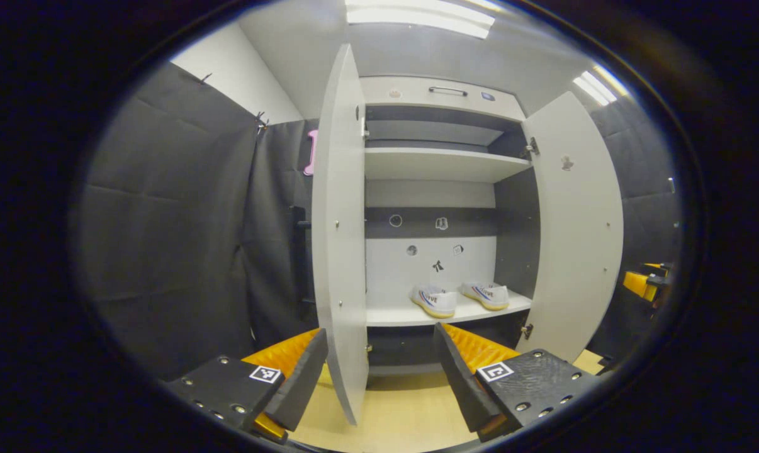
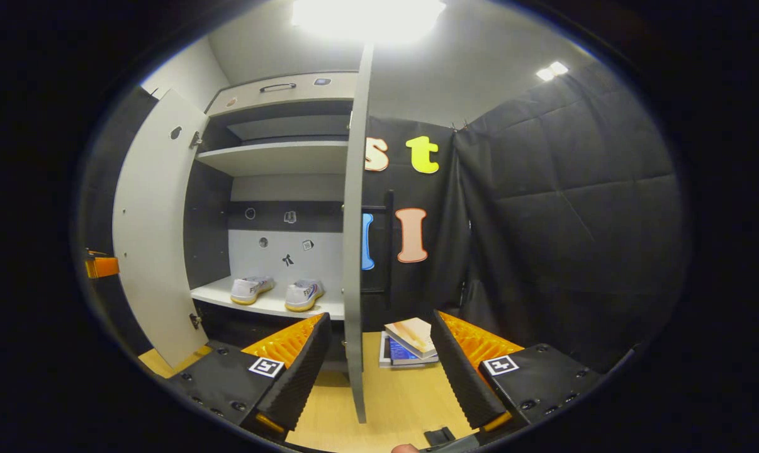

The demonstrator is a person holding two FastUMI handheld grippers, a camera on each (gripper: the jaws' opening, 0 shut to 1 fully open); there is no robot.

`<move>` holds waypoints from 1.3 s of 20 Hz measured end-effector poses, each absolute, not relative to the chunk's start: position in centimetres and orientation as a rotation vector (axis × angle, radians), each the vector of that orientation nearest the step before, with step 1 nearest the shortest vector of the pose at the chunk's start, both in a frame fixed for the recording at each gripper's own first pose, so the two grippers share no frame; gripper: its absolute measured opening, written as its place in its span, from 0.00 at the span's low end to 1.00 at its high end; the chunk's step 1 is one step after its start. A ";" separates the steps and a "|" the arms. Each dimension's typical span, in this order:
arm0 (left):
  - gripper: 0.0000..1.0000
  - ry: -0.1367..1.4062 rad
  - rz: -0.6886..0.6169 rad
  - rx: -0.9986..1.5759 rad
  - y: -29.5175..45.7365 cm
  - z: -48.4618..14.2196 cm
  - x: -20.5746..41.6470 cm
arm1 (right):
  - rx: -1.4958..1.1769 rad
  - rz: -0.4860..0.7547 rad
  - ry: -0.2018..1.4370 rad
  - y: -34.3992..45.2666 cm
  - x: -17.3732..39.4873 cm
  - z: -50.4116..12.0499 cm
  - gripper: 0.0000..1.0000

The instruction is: Grab one shoe with the right hand and put it into the shoe cabinet, grab the other shoe with the left hand and put it into the shoe cabinet; then close the right door with the right hand and the left door with the left hand.

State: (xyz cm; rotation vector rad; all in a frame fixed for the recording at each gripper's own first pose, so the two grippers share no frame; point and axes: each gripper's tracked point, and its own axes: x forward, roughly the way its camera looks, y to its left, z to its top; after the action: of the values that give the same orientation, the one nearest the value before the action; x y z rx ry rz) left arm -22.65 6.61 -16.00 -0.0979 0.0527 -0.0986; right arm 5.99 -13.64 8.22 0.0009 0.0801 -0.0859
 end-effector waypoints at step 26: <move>0.96 0.098 0.140 -0.103 18.7 -19.5 -24.8 | 0.073 -0.265 0.183 -19.7 13.9 7.9 0.97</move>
State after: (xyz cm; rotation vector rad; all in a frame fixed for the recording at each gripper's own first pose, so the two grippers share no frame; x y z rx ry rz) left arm -24.82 18.69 -19.54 -0.1035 0.0979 0.1400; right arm 13.90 -19.66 7.87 0.0729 0.1831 -0.2649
